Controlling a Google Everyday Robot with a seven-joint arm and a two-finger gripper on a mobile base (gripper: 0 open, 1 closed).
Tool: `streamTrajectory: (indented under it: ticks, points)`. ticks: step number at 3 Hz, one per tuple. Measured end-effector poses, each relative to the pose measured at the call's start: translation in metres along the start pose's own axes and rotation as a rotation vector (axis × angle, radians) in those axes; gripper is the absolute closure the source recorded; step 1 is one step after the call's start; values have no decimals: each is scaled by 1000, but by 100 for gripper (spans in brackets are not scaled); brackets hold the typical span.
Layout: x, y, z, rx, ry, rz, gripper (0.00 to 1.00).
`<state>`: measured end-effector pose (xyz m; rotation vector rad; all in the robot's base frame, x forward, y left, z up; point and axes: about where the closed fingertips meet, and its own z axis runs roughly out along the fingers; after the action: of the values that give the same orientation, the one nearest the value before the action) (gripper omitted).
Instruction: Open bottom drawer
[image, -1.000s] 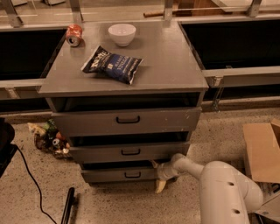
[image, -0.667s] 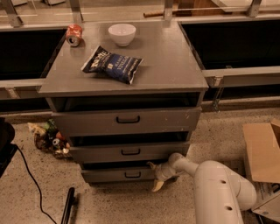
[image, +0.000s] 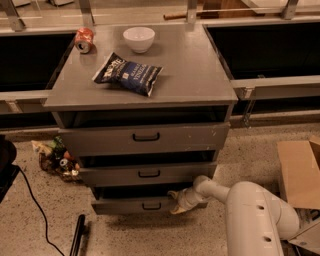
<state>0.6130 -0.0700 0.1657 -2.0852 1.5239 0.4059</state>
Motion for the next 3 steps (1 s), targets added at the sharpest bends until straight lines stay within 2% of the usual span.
streamTrajectory:
  ticks: [1, 2, 3]
  points:
    - [-18, 14, -14, -40, -28, 6, 89]
    - [-42, 33, -17, -101, -91, 9, 100]
    - [-42, 34, -17, -107, -94, 9, 81]
